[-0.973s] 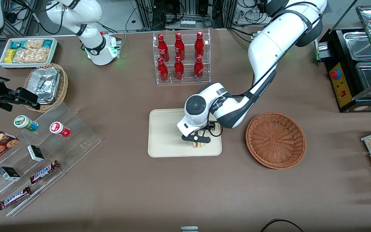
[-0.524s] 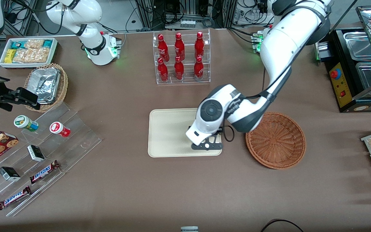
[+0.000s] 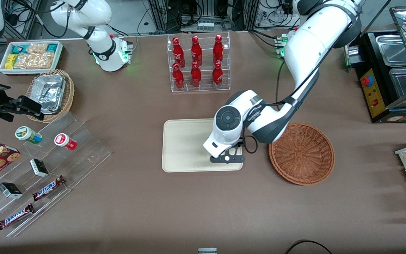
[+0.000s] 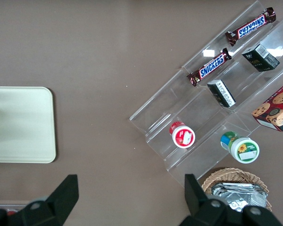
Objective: Place sandwich from basket to tray
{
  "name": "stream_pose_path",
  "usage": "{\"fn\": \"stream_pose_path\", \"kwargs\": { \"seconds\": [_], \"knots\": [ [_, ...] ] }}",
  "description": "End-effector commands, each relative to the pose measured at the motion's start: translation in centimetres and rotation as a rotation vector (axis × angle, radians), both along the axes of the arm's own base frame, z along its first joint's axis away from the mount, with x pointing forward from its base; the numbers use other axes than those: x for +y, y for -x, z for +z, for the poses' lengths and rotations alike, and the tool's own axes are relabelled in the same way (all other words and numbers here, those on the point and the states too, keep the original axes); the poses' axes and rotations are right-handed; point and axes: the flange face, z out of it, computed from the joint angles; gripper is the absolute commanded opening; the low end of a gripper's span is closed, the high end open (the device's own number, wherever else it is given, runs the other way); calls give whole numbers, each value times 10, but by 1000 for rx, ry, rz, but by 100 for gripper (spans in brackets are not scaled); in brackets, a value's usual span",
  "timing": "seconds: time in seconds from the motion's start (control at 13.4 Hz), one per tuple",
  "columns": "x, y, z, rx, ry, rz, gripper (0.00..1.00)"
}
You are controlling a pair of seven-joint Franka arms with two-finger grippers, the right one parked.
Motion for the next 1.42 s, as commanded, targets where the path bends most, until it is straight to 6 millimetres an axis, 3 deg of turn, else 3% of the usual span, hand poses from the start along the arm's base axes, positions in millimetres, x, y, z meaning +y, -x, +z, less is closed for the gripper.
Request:
{"fn": "stream_pose_path", "kwargs": {
  "seconds": [0.0, 0.15, 0.3, 0.45, 1.35],
  "knots": [
    [29, -11, 36, -41, -62, 51, 100],
    [58, -29, 50, -60, -69, 88, 100],
    [70, -34, 76, -98, -65, 107, 100],
    [96, -46, 96, -142, -89, 141, 100],
    [222, -62, 177, -119, -128, 248, 100]
  ]
}}
